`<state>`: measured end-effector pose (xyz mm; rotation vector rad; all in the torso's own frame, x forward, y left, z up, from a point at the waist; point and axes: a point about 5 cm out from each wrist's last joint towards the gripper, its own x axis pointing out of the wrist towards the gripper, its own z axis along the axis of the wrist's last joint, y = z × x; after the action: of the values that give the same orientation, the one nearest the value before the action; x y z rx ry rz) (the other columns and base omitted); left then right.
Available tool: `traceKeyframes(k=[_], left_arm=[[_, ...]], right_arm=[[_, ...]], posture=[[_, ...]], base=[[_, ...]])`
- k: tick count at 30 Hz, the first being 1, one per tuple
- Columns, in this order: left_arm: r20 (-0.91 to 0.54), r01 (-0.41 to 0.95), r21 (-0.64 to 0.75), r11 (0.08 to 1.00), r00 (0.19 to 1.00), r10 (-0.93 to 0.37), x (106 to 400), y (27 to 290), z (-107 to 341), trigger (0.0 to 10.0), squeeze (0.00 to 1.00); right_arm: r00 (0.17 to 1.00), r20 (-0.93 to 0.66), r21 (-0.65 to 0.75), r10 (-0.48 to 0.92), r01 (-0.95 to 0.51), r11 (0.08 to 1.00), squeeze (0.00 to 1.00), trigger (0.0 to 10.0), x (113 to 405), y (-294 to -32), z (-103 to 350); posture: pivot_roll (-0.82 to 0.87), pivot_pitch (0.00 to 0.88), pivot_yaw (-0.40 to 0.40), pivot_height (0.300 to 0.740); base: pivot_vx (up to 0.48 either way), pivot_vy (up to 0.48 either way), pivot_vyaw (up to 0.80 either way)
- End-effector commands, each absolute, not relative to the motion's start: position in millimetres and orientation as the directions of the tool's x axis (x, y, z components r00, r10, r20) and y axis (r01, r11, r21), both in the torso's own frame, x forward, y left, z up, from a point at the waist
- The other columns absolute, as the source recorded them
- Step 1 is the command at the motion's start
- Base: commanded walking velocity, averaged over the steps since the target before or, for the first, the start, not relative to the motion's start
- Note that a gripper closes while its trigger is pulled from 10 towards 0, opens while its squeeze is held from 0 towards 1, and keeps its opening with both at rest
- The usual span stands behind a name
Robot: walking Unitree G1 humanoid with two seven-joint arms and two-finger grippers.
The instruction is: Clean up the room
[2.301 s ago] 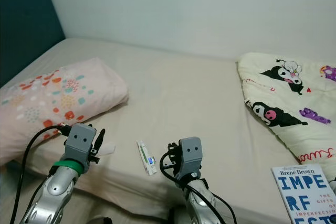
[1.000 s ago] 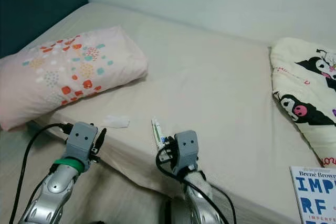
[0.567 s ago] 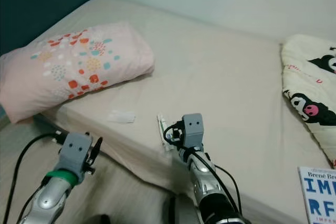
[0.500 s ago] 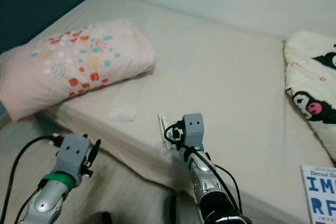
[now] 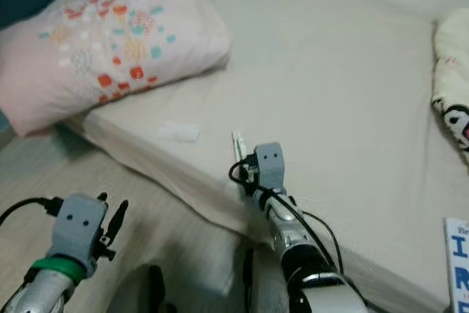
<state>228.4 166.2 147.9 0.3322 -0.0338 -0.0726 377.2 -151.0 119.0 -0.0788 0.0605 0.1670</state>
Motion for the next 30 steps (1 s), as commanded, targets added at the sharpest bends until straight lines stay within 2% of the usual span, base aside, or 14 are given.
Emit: traceKeyframes(k=[1,5,6,8,9,10,16,18,20,23,27,30], left_arm=[[-0.017,0.072,0.329,0.942,0.997,-0.071,221.5,168.2,144.6,10.0,0.00],[-0.024,0.061,0.343,0.937,0.998,-0.056,214.8,173.5,148.4,10.0,0.00],[-0.030,0.057,0.345,0.937,0.998,-0.050,212.7,174.4,149.6,10.0,0.00],[-0.034,0.055,0.345,0.937,0.998,-0.047,211.5,174.6,150.3,10.0,0.00],[-0.037,0.055,0.345,0.937,0.998,-0.045,210.8,174.7,150.7,10.0,0.00],[-0.043,0.054,0.345,0.937,0.998,-0.042,209.8,174.5,151.9,10.0,0.00],[-0.058,0.054,0.343,0.938,0.998,-0.036,209.7,174.0,152.9,10.0,0.00],[-0.041,0.049,0.334,0.941,0.998,-0.037,217.4,170.6,152.5,10.0,0.00],[-0.035,0.047,0.330,0.943,0.999,-0.038,220.5,169.2,152.8,10.0,0.00],[-0.002,0.045,0.321,0.946,0.999,-0.047,235.6,164.4,154.8,10.0,0.00],[0.014,0.046,0.312,0.949,0.998,-0.053,244.5,160.6,155.6,10.0,0.00],[0.035,0.052,0.302,0.952,0.997,-0.066,257.5,153.7,155.8,10.0,0.00]], right_arm=[[0.982,-0.108,-0.081,0.156,-0.165,0.983,0.00,10.0,372.4,-150.8,106.9],[0.975,-0.149,-0.077,0.166,-0.179,0.981,0.00,10.0,370.3,-150.5,99.7],[0.972,-0.164,-0.073,0.169,-0.182,0.981,0.00,2.7,369.8,-150.5,97.5],[0.970,-0.171,-0.069,0.170,-0.184,0.980,0.00,2.7,369.6,-150.5,96.4],[0.969,-0.176,-0.059,0.173,-0.186,0.981,0.00,0.4,369.6,-150.4,95.8],[0.967,-0.180,-0.040,0.179,-0.189,0.981,0.00,0.0,369.9,-150.0,95.8],[0.965,-0.198,-0.053,0.170,-0.184,0.981,0.00,0.0,371.1,-150.8,95.9],[0.972,-0.172,-0.095,0.162,-0.180,0.979,0.00,0.0,375.1,-154.4,104.4],[0.973,-0.164,-0.108,0.160,-0.180,0.978,0.00,0.0,376.6,-155.5,107.4],[0.980,-0.120,-0.116,0.156,-0.170,0.979,0.00,0.0,382.0,-159.4,120.0],[0.983,-0.083,-0.126,0.162,-0.172,0.977,0.00,0.0,384.1,-161.6,127.2],[0.985,-0.014,-0.126,0.169,-0.170,0.977,0.00,0.0,386.0,-165.1,138.4]], posture=[[0.08,0.457,0.111,0.624],[0.11,0.481,0.117,0.624],[0.11,0.483,0.118,0.624],[0.11,0.483,0.118,0.624],[0.11,0.483,0.118,0.624],[0.11,0.483,0.118,0.624],[0.12,0.477,0.114,0.624],[0.09,0.423,0.098,0.624],[0.09,0.423,0.098,0.624],[0.06,0.353,0.084,0.624],[0.05,0.324,0.078,0.624],[0.02,0.258,0.063,0.624]], base=[[0.000,0.000,0.00],[0.000,0.000,0.00],[0.000,0.000,0.00],[0.000,0.000,0.00],[0.000,0.000,0.00],[0.000,0.000,0.00],[0.000,0.000,0.00],[0.000,0.000,0.00],[0.000,0.000,0.00],[0.000,0.000,0.00],[0.000,0.000,0.00],[0.000,0.000,0.00]])
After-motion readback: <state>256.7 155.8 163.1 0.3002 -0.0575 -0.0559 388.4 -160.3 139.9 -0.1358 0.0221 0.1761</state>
